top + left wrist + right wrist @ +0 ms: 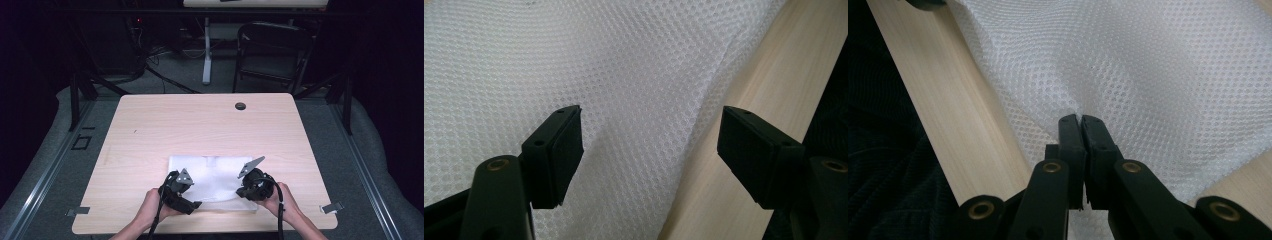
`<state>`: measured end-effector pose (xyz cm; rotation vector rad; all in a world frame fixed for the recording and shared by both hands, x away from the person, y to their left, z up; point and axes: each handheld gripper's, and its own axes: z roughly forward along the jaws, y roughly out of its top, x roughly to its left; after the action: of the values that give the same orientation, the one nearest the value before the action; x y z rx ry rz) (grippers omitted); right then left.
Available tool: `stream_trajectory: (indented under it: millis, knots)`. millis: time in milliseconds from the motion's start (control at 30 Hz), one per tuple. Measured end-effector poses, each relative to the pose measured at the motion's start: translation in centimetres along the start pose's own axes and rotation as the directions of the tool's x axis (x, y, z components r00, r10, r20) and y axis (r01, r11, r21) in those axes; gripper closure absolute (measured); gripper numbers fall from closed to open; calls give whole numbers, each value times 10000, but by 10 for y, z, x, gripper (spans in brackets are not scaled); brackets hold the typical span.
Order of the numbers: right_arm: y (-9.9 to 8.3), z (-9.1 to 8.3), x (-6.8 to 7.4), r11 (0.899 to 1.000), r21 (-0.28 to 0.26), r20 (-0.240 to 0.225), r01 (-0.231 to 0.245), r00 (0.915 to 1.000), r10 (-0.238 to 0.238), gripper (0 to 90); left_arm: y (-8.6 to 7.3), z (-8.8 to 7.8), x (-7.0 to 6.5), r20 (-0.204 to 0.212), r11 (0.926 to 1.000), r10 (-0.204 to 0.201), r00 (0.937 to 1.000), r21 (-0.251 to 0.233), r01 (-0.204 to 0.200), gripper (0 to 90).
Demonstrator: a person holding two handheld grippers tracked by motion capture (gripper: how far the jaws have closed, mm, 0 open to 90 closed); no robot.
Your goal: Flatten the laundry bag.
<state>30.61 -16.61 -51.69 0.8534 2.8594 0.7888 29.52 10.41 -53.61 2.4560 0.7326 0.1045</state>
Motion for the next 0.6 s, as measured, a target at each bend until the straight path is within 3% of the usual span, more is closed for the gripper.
stream_trajectory:
  millis: [167,300,600]
  knots:
    - [1,-3,-1,9999,-102,58,-68,10000,69,884,4,8,-6,17,9996,209,9998,173,-209,290]
    - [2,-5,-1,9994,-317,71,-160,9998,162,884,7,12,-10,-212,9989,431,9988,185,-427,367]
    - [3,-7,-4,9993,-349,105,-144,9998,148,884,8,16,-9,281,9978,617,9977,216,-623,703]
